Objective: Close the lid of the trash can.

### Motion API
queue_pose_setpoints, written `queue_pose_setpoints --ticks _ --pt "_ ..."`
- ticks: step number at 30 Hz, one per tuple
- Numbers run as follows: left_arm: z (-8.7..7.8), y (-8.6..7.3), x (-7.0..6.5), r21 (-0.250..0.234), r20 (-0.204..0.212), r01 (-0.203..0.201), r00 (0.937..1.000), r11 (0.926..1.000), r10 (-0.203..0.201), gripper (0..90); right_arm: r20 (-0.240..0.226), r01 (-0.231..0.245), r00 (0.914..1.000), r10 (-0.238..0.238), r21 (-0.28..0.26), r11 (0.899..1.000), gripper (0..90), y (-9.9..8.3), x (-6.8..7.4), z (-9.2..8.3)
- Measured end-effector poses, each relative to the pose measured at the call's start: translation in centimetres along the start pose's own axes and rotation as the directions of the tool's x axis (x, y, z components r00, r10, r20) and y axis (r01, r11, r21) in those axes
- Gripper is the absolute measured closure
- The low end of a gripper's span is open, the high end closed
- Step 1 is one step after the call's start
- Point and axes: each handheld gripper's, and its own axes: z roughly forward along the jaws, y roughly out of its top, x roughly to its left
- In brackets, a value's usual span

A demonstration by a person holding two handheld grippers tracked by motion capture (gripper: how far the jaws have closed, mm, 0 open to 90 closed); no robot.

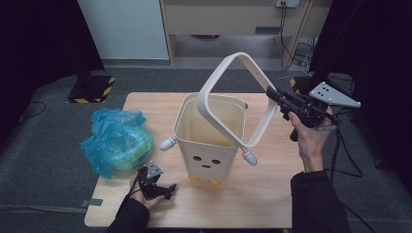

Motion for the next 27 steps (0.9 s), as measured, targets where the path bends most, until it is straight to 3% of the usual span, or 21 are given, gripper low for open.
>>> queue_pose_setpoints --ticks 10,27 --pt "0.0 0.0 0.0 0.000 0.000 0.000 1.0000 1.0000 0.000 0.0 -0.056 0.009 0.9984 -0.007 0.037 0.999 80.0 0.3 1.0 1.8" --pt "0.0 0.0 0.0 0.001 0.001 -0.001 1.0000 1.0000 0.001 0.0 -0.109 0.018 0.9940 -0.006 0.106 0.994 79.4 -0.3 1.4 4.3"
